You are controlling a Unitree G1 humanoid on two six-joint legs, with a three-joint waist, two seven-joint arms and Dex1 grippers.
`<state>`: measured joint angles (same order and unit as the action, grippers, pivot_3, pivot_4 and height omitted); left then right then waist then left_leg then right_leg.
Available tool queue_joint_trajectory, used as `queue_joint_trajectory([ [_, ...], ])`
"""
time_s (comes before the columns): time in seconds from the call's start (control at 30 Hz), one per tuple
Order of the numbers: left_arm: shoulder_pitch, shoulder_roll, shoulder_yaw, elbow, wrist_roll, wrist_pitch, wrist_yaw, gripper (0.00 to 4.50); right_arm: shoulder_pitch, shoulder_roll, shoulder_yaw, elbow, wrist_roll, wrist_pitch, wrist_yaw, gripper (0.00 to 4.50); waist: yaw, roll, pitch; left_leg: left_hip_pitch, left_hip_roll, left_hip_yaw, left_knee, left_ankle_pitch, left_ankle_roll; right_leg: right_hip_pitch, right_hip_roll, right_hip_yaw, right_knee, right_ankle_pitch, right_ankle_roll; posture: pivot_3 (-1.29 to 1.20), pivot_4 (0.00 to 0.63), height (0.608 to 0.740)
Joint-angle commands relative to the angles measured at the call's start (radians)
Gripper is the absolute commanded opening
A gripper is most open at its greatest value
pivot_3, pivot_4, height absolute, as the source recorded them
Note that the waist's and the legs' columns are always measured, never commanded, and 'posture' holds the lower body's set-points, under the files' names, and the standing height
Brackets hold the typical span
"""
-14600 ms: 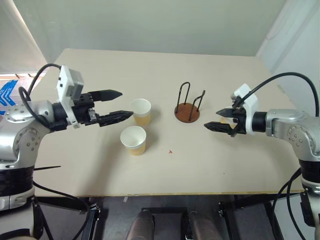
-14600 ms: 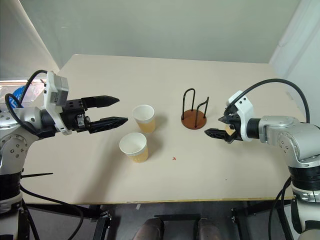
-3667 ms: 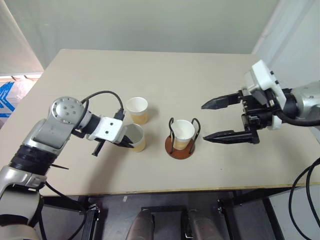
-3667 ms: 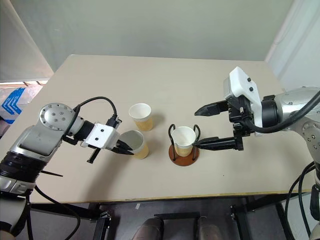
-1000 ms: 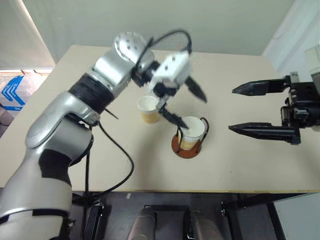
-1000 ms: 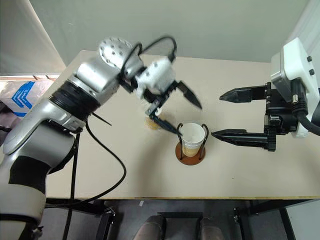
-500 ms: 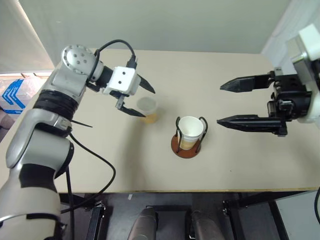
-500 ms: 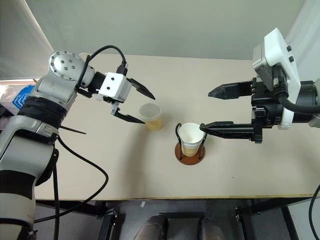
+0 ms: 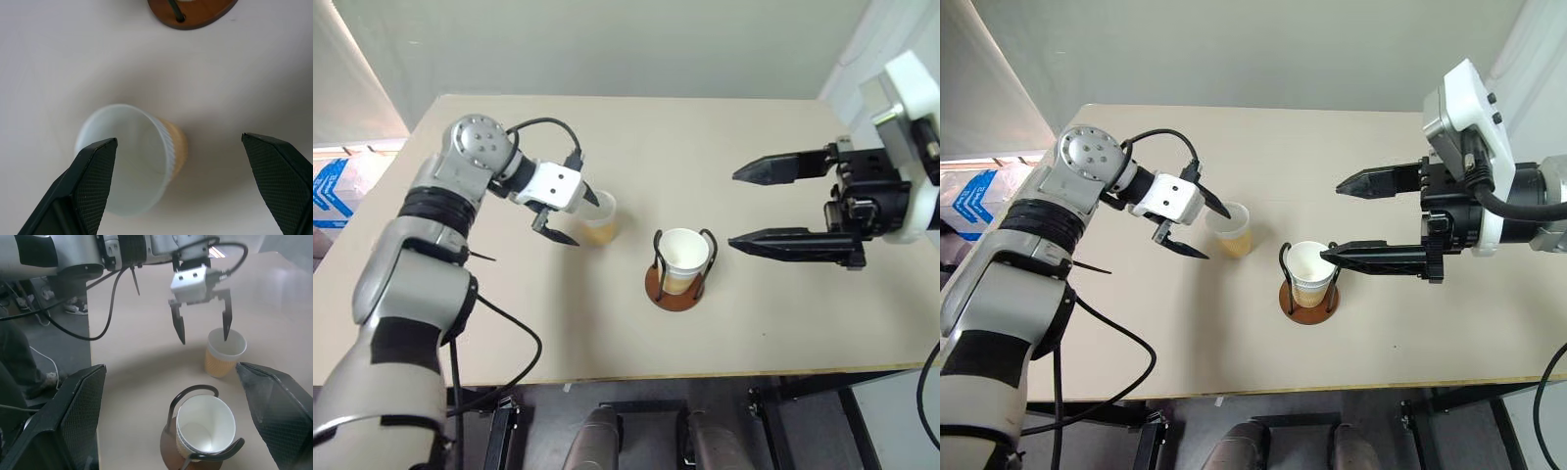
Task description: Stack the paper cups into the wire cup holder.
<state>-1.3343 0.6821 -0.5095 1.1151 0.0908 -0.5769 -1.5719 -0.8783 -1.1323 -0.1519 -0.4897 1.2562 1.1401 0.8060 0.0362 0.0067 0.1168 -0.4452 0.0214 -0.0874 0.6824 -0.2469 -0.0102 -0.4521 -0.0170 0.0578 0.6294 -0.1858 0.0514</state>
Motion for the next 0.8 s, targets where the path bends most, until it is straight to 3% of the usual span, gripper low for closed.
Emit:
queue_joint_trajectory([
  [0.03,-0.039,-0.015,0.023,0.028,0.056,0.021,0.017,4.46,-0.013,-0.014,-0.042,-0.013,0.002,-0.018,0.003,4.50,-0.001,0.000,0.000,0.000,0.000,0.000,0.000,0.000,0.000,0.000,-0.001,0.001,0.000,0.000,0.000,0.00,0.150,0.740],
  [0.17,-0.044,-0.040,0.033,0.050,0.100,0.011,0.042,3.94,-0.013,-0.026,-0.038,-0.011,-0.008,-0.016,0.015,4.50,-0.002,0.000,0.000,0.000,-0.001,0.006,0.000,0.001,0.003,0.000,-0.002,0.001,0.000,0.001,0.001,0.00,0.150,0.740],
  [0.37,-0.053,-0.074,0.050,0.065,0.138,0.000,0.060,1.97,0.091,-0.129,-0.004,-0.063,-0.164,-0.089,0.144,4.50,-0.002,0.000,0.000,0.000,-0.002,0.009,0.001,-0.001,0.007,0.000,-0.004,0.002,-0.001,0.001,0.003,0.00,0.150,0.740],
  [0.57,-0.069,-0.103,0.091,0.041,0.102,0.036,-0.020,0.01,0.106,-0.155,0.002,-0.031,-0.204,-0.096,0.194,4.50,-0.005,0.000,0.000,0.000,-0.003,0.012,0.002,-0.002,0.009,-0.001,-0.005,0.005,0.000,0.003,0.005,0.00,0.150,0.740],
  [0.8,-0.096,-0.065,0.016,-0.108,-0.106,0.164,-0.042,0.01,0.117,-0.156,-0.018,-0.015,-0.250,-0.135,0.246,4.50,-0.006,0.001,0.000,0.000,-0.002,0.011,0.002,-0.001,0.010,-0.001,-0.006,0.007,-0.001,0.004,0.007,0.00,0.150,0.740],
])
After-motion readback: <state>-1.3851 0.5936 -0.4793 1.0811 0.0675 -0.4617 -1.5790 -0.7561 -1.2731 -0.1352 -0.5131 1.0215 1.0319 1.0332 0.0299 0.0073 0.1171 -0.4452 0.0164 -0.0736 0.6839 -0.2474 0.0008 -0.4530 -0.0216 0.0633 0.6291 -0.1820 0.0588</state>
